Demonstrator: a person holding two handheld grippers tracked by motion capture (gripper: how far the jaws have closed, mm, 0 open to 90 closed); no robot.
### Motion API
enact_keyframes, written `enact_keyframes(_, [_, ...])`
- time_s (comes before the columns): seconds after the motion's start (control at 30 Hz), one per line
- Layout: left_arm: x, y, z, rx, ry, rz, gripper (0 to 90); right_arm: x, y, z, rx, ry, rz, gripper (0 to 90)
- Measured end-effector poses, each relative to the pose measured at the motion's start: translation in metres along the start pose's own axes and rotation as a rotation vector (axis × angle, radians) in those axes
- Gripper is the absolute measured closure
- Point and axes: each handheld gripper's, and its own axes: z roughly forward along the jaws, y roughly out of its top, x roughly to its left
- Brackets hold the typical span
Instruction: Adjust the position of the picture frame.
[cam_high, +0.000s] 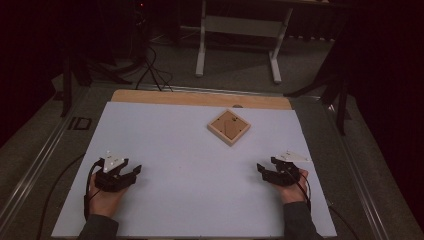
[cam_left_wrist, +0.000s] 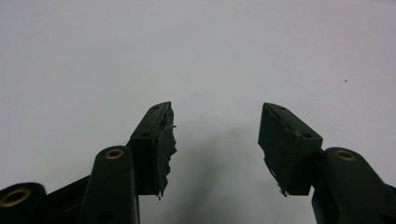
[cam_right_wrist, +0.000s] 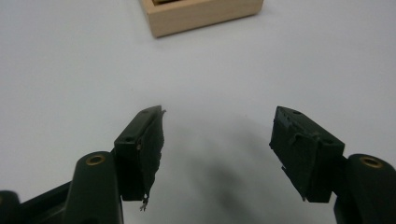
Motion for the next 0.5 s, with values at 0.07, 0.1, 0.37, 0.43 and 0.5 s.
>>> enact_keyframes(0.07, [0.0002,0.0002,-0.0007,-0.003,-0.002,-0.002,45.1,0.0005,0.0003,-0.0005,-0.003,-0.001,-0.002,33.9])
enact_keyframes(0.1, [0.0003,0.0003,-0.0013,-0.010,-0.003,-0.001,45.1,0.0011,0.0009,-0.0012,-0.008,-0.001,-0.006,34.0])
enact_keyframes(0.37, [0.0013,0.0004,-0.0038,-0.026,-0.006,-0.013,45.1,0.0032,0.0031,-0.0040,-0.032,-0.012,-0.030,34.4])
enact_keyframes(0.43, [0.0021,0.0004,-0.0051,-0.033,-0.003,-0.022,45.1,0.0042,0.0033,-0.0042,-0.035,-0.011,-0.039,34.5])
enact_keyframes(0.5, [0.0030,0.0002,-0.0061,-0.040,-0.002,-0.026,45.1,0.0055,0.0037,-0.0046,-0.040,-0.012,-0.047,34.6])
